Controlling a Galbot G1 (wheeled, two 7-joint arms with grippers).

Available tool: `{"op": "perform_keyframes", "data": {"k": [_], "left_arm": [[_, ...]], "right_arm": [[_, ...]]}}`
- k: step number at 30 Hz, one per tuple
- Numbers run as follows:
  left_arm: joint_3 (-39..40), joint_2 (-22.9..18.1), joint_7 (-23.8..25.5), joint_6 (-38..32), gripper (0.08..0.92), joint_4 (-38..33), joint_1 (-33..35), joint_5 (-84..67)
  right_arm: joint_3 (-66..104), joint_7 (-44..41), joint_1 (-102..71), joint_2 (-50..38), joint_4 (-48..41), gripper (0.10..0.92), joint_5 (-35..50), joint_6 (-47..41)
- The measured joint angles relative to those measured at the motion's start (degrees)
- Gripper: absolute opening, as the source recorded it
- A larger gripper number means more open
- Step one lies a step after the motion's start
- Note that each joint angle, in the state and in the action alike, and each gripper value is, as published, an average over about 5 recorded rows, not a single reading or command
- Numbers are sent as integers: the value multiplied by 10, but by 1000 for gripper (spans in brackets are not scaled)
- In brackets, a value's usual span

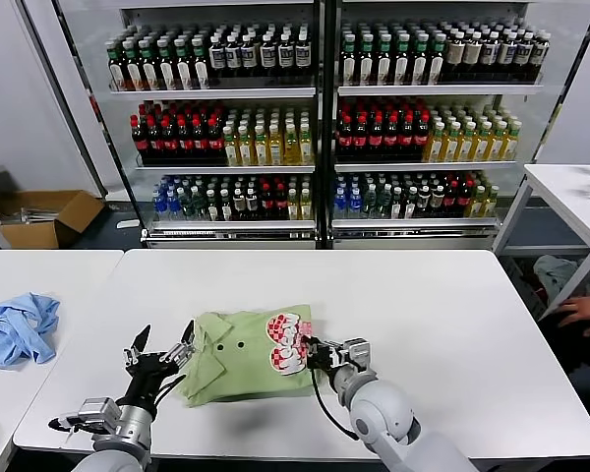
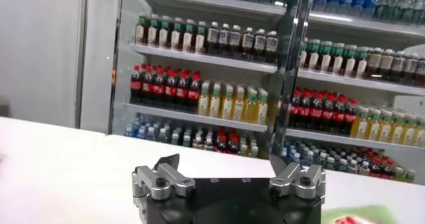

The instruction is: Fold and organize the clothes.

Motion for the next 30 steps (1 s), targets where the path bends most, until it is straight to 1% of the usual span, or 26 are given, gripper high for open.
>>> {"op": "perform_keyframes", "data": {"k": [8,14,17,20,30], "left_arm": [[13,-5,7,-49,823,25,-2,84],[26,-9,13,-91,822,46,-10,165],[32,-7,13,-105,823,54,-14,198],[34,-4,17,-117,823,61,-20,229],[45,7,26,-99,823,68,-36,303]], "right_arm": [[76,-30,-38,-43,38,108,-26,-2],[131,-59,-76,-67,37,108,-57,0],[147,-68,-89,-70,32,121,-72,4],[160,-74,-98,-71,29,182,-82,11],[199,-88,-129,-70,50,476,-108,50]]}}
